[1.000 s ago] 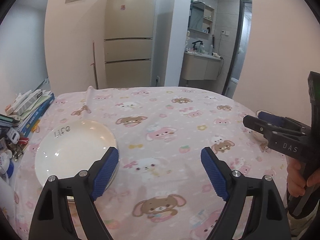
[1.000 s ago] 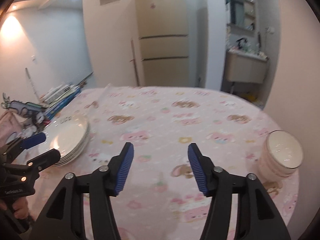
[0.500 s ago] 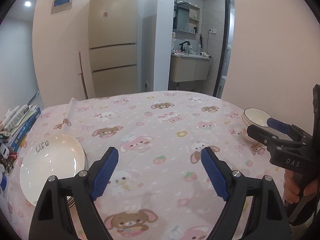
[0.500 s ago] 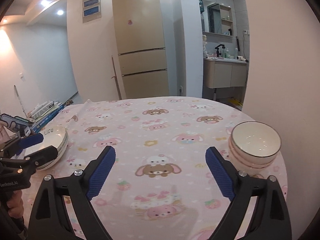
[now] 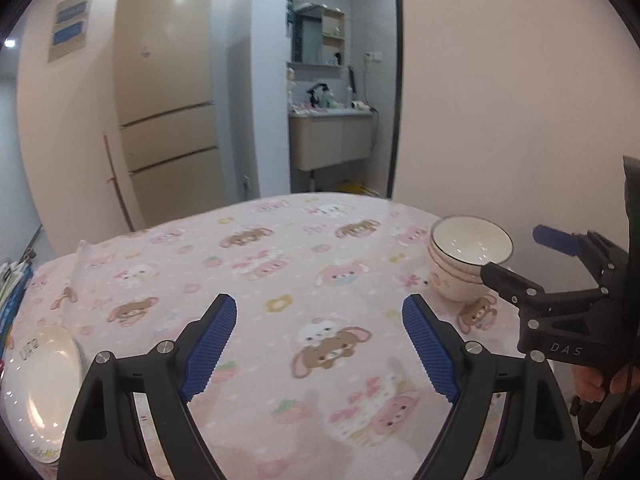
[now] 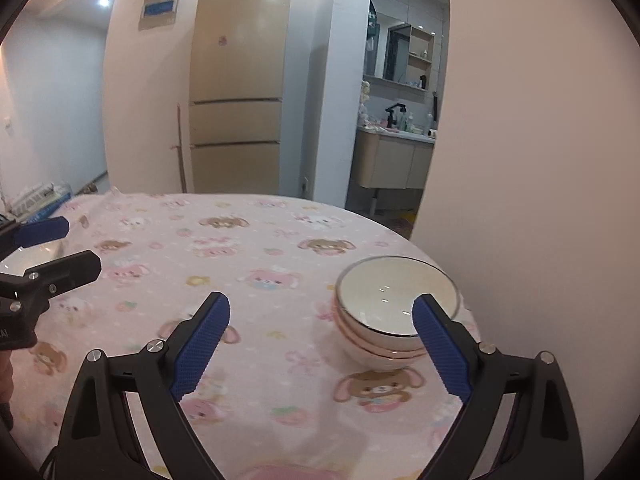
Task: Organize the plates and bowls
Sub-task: 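Move both tools to the pink-rimmed bowl stack and close on its rim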
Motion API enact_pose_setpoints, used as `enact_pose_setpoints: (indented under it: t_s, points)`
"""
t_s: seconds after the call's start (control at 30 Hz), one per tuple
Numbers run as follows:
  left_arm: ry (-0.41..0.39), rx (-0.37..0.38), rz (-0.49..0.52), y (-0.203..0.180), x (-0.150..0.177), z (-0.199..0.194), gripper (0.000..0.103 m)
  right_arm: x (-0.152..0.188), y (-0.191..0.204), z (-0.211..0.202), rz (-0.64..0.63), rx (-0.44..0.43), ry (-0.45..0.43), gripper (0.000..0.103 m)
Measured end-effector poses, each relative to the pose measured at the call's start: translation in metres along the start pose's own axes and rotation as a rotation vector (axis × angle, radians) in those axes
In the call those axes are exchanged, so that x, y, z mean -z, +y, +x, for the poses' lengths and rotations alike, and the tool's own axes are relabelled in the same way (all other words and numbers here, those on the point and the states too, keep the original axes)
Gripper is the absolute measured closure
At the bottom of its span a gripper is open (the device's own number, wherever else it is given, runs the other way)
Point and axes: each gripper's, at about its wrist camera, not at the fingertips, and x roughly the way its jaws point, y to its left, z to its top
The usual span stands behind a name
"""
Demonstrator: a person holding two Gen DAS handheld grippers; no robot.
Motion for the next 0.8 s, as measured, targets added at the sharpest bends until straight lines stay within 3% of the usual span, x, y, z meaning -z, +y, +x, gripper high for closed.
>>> enact_pose_setpoints:
  t_s: [0.3,0.53,0.7,0.8]
  points:
    - [0.057,0.078,-0.016,-0.040,-0.026,0.050,0.016,0.006,-0.059,0.025,0.065,0.002,0.117,0.011]
    - [0.118,0.197,-0.088,-0.060,-0.054,0.086,0.016,0.002,-0.111,0.044,0.196,-0.093,0.210,0.011]
    - [0.185,0.228,-0.128,-0.073,-0.069,0.117,0.033,-0.007,-0.144,0.056,0.303,-0.150,0.242,0.011]
    - [0.252,0.249,-0.153,-0.079,-0.071,0.138,0.044,-0.011,-0.157,0.070,0.363,-0.181,0.288,0.016]
